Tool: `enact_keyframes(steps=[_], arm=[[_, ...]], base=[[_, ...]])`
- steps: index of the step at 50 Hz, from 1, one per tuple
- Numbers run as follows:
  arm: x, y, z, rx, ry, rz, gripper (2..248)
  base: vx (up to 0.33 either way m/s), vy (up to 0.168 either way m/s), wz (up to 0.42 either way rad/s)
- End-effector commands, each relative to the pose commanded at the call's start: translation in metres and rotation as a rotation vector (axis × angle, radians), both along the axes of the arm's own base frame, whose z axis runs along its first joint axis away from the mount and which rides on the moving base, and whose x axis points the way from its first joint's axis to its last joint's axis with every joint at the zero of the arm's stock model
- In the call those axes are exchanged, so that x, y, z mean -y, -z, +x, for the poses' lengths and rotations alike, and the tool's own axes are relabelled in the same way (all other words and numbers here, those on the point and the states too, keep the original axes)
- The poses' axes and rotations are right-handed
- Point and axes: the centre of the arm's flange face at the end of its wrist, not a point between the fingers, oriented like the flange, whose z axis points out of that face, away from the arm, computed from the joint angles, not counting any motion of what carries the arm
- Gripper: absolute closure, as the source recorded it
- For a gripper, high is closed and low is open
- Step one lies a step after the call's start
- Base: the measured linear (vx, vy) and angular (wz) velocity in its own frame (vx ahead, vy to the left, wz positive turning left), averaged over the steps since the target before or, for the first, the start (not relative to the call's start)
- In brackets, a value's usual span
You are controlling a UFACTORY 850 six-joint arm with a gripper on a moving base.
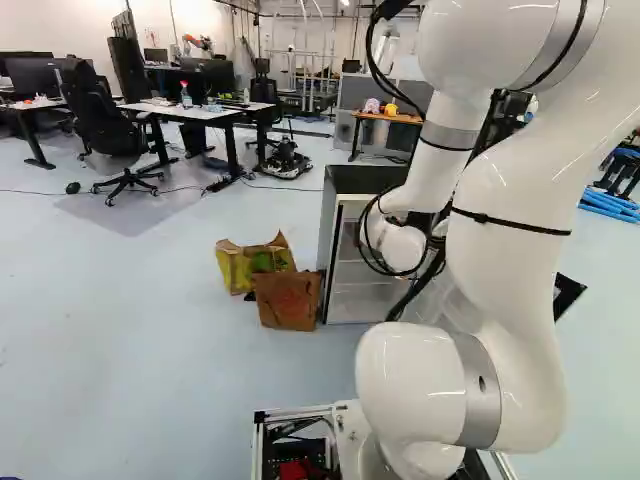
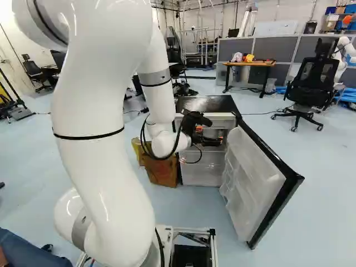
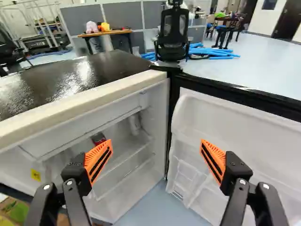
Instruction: Grab a drink from the fridge
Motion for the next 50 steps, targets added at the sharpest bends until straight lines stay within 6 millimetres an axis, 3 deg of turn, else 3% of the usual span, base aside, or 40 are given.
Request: enact_keyframes(steps=[50], arm=[[-0.012, 0.059, 0.041, -0.106, -0.482, 0.009, 3]], base=[[0.000, 0.000, 0.000]])
